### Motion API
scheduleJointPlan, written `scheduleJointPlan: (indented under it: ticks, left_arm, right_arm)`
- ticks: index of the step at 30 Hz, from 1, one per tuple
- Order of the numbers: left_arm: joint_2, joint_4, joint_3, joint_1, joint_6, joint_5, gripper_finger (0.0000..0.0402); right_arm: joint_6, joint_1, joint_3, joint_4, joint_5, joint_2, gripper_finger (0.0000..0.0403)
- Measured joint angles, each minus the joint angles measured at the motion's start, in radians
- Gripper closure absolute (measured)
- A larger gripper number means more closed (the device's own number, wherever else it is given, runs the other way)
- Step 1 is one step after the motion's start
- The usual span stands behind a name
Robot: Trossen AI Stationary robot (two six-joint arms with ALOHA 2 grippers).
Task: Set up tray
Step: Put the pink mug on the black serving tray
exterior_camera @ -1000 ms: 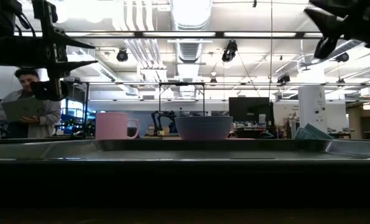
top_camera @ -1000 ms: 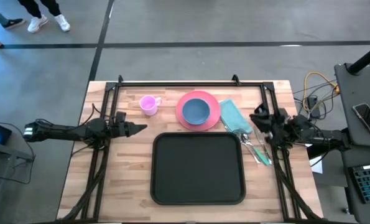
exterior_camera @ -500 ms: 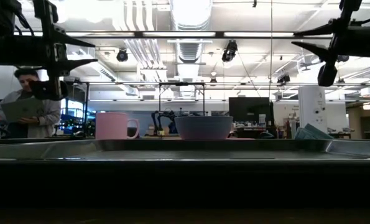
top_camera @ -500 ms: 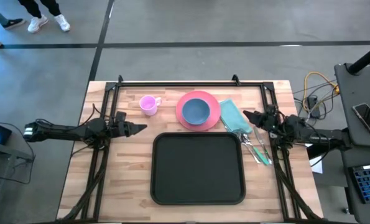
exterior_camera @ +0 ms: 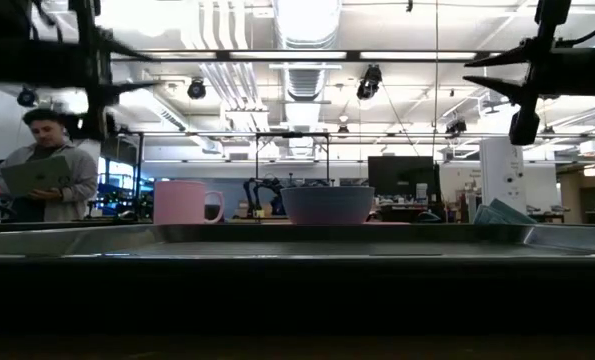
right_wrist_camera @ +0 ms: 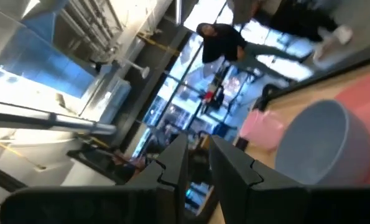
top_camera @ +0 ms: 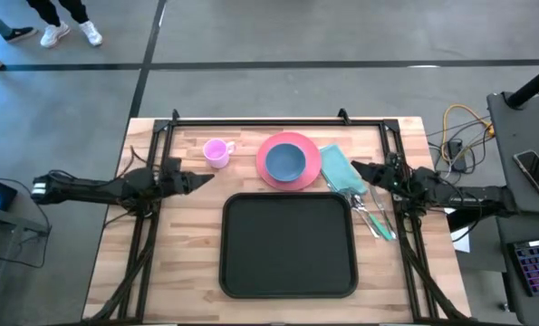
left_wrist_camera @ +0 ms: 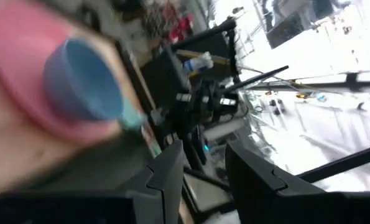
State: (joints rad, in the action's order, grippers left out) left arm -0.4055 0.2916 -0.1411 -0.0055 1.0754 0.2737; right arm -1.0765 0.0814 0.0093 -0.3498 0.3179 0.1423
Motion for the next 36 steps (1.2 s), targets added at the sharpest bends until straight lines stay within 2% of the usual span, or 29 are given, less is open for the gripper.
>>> scheduleJointPlan:
  ticks: [3,10,13,20,24,28,32,36]
  left_arm:
    - [-0.059,-0.162,-0.134,0.001,-0.17,0.043,0.0299]
    - [-0.324,-0.799,-0.489,0.002,-0.435,0.119,0.0298]
    - [-0.442,-0.927,-0.6,0.016,-0.494,0.188,0.0287]
    - [-0.627,-0.97,-0.739,0.063,-0.748,0.205,0.0244]
    - [-0.667,-0.984,-0.77,0.091,-0.873,0.181,0.0232]
    - [-0.661,-0.984,-0.757,0.172,-0.927,0.09,0.0231]
    - [-0.651,-0.983,-0.722,0.293,-0.97,-0.045,0.023]
    - [-0.678,-0.966,-0.701,0.393,-1.115,-0.126,0.023]
  right_arm:
    - [-0.039,0.0,0.0,0.027,0.002,0.025,0.0329]
    - [-0.127,0.002,0.0,0.118,0.026,0.127,0.0265]
    - [-0.126,0.002,0.0,0.118,0.025,0.173,0.0229]
    - [-0.038,0.002,0.0,0.116,0.025,0.235,0.016]
    - [0.034,0.002,0.0,0.115,0.021,0.233,0.0134]
    - [0.102,0.002,0.0,0.111,0.021,0.23,0.012]
    - [0.149,0.002,0.0,0.107,0.039,0.233,0.0115]
    - [0.188,0.002,0.0,0.107,0.095,0.232,0.0115]
